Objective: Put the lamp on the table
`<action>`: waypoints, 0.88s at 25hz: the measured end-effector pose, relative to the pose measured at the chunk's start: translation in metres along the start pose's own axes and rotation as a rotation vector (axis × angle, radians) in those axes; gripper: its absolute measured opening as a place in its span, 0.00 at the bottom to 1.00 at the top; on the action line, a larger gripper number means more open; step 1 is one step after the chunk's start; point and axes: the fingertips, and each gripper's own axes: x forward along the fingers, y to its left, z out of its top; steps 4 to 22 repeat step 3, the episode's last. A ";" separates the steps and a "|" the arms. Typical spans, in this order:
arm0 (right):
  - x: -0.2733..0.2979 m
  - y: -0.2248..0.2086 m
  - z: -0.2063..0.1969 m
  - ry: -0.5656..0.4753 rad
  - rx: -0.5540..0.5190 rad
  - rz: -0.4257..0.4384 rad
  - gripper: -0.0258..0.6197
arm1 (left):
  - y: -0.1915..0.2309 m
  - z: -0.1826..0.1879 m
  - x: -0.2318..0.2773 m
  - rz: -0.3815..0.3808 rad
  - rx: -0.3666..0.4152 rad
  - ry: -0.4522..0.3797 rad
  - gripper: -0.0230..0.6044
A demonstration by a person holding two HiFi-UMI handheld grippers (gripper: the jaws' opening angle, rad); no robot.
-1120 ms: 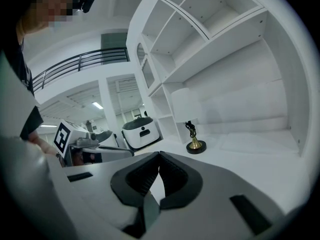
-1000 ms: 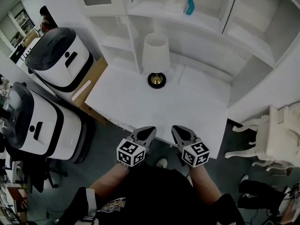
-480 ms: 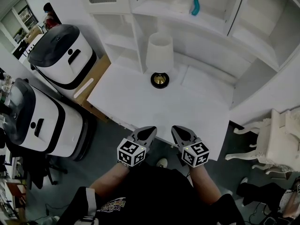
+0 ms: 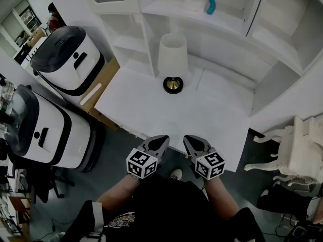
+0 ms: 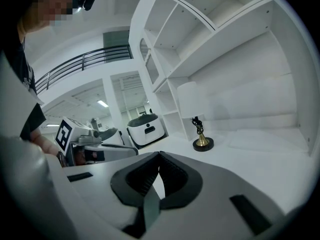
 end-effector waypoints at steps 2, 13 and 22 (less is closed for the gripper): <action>0.001 0.000 0.000 0.000 0.000 0.002 0.08 | 0.001 0.000 0.001 0.000 0.001 0.001 0.05; 0.002 0.000 0.000 0.000 0.000 0.003 0.08 | 0.001 0.000 0.001 -0.001 0.001 0.001 0.05; 0.002 0.000 0.000 0.000 0.000 0.003 0.08 | 0.001 0.000 0.001 -0.001 0.001 0.001 0.05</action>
